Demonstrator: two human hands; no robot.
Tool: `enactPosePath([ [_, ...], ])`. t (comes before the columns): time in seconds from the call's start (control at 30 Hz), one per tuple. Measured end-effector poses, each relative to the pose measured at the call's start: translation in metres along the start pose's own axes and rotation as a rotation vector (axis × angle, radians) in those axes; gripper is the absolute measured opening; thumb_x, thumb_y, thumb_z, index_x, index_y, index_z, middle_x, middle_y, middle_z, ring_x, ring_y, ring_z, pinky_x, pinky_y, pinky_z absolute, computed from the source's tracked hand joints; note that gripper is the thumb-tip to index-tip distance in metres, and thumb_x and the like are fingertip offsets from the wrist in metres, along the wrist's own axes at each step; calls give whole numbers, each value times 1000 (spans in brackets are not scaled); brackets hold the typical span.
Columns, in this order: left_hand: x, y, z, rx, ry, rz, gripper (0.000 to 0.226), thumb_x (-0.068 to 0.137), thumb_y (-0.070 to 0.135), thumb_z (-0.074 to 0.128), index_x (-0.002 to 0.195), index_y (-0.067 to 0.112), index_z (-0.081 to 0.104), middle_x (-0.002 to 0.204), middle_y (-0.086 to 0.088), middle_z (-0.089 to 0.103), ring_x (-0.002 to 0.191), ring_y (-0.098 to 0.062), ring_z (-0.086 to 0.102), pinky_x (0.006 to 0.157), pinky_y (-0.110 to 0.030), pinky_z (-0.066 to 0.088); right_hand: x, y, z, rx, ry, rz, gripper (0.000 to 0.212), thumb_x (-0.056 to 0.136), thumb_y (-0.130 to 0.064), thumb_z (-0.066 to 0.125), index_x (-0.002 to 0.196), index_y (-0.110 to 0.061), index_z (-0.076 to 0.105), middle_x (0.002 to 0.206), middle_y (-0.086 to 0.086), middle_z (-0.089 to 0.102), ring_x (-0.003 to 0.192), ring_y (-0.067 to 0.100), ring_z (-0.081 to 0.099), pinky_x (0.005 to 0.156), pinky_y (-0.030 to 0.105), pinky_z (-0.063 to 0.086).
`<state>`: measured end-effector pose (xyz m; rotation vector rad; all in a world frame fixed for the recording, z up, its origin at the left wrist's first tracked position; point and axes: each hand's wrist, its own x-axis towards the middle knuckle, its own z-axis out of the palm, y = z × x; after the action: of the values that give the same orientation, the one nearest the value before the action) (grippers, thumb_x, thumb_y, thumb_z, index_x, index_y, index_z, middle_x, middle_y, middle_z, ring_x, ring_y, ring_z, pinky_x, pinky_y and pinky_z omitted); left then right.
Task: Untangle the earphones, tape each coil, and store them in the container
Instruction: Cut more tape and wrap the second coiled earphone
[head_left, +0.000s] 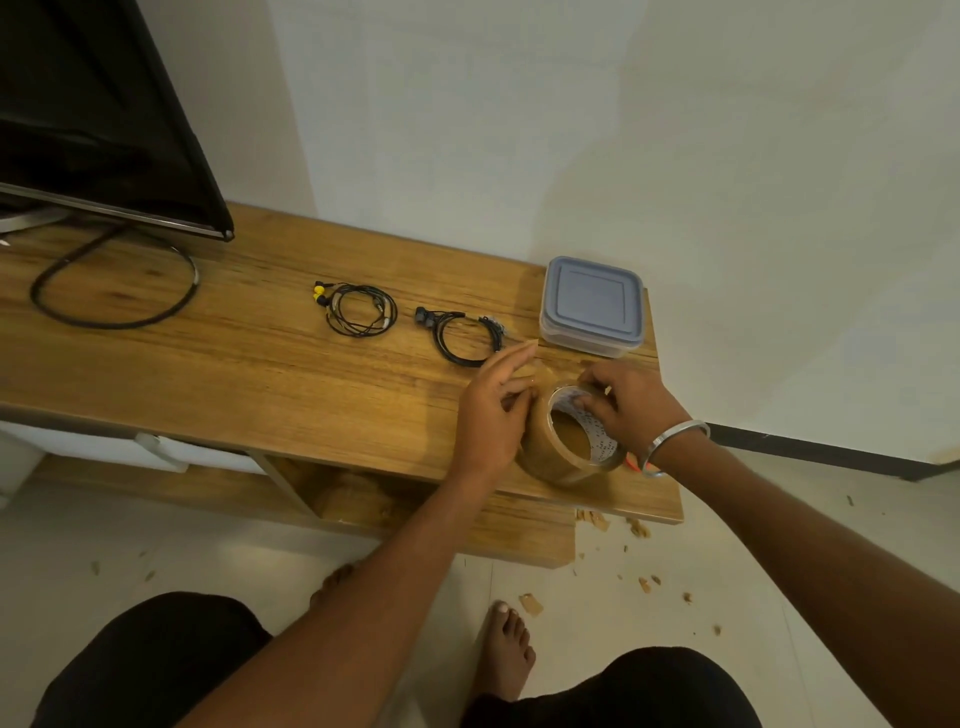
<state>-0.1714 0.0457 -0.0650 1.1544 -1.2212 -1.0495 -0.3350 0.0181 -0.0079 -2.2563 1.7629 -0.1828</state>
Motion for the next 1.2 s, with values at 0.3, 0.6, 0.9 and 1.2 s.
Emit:
enactPosePath([
  [0.3,-2,-8,1,133,0,-4,60,89,-7,60,141,19,48,148,8,42,122,-7,55,96,-19,50,-3,-4,-1,-88,-44,-15,20,91,-28,56,106,-15,62,102,5,65,89,19,55,80,28,46],
  [0.6,-9,-9,-7,44,0,-42,62,89,-7,60,142,22,46,147,11,42,119,-3,55,97,-23,51,-4,-1,-6,-88,-99,49,28,91,-32,56,114,-15,60,111,6,61,91,17,52,79,23,40],
  [0.9,-11,-4,-17,-149,61,-128,73,90,-10,54,148,30,34,128,38,49,113,-6,62,81,-20,54,4,-26,-10,18,5,5,32,90,-45,47,110,-25,60,105,-7,56,99,15,55,95,44,44],
  [1.2,-7,-5,-18,-237,65,-162,82,87,-14,55,143,42,33,135,0,57,107,-14,67,92,-34,54,32,-58,-3,187,70,19,24,90,-26,60,110,-16,65,102,1,63,92,14,58,79,23,44],
])
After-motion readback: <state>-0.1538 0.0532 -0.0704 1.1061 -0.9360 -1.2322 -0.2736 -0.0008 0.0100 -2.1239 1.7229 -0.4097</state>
